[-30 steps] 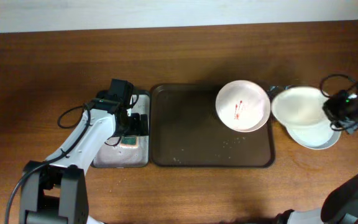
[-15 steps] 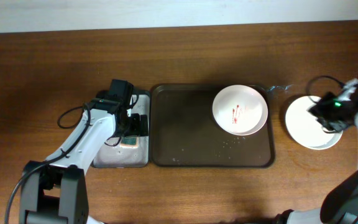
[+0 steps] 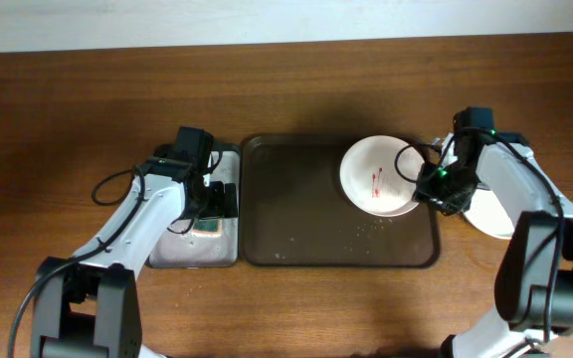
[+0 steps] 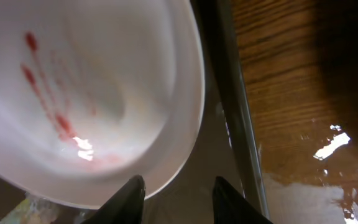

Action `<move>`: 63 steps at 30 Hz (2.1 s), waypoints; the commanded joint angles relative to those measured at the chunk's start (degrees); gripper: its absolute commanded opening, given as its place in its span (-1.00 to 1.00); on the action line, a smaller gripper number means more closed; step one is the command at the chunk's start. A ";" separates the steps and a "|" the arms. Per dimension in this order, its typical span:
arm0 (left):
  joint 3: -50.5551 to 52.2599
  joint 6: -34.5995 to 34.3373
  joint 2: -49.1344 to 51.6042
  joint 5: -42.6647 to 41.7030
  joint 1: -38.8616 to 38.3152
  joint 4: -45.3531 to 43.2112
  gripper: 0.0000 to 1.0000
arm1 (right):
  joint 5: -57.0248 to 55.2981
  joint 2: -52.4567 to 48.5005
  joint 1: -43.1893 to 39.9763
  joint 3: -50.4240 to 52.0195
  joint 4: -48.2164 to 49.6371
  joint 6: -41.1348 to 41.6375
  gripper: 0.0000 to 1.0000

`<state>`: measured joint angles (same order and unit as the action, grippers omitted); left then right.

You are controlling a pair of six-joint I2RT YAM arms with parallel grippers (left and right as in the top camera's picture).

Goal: Clean dirty plates on tray and stack at the side

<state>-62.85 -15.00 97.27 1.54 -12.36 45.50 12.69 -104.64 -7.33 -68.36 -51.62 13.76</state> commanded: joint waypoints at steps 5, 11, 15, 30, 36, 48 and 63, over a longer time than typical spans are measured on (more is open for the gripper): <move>-0.96 0.07 -1.03 0.42 0.15 0.07 0.99 | -0.87 -4.61 2.67 0.98 2.97 1.75 -0.74; -0.94 0.04 -1.03 0.42 0.15 0.04 0.99 | 3.63 -4.61 9.14 0.98 -0.87 2.49 -0.92; -0.94 0.07 -1.03 0.42 0.15 0.04 1.00 | 4.07 -4.59 12.68 0.96 -4.00 3.69 -0.92; -0.94 0.07 -1.03 0.42 0.15 0.07 0.99 | 4.68 -6.34 12.57 -4.13 7.50 -10.56 -0.22; -0.94 0.04 -1.03 0.42 0.15 0.07 0.99 | 4.68 -8.35 12.61 -3.54 5.53 -10.54 -0.57; -0.94 0.07 -1.03 0.42 0.15 0.22 1.00 | 8.09 -8.35 13.35 -3.54 -0.52 15.04 -0.92; 4.52 0.04 -0.96 0.42 0.15 -7.15 -0.19 | 7.04 -8.35 18.62 -3.54 -0.46 15.26 -0.92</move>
<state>-60.53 -15.00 97.27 1.56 -12.36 40.29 20.27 -112.46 10.94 -72.12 -52.05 28.56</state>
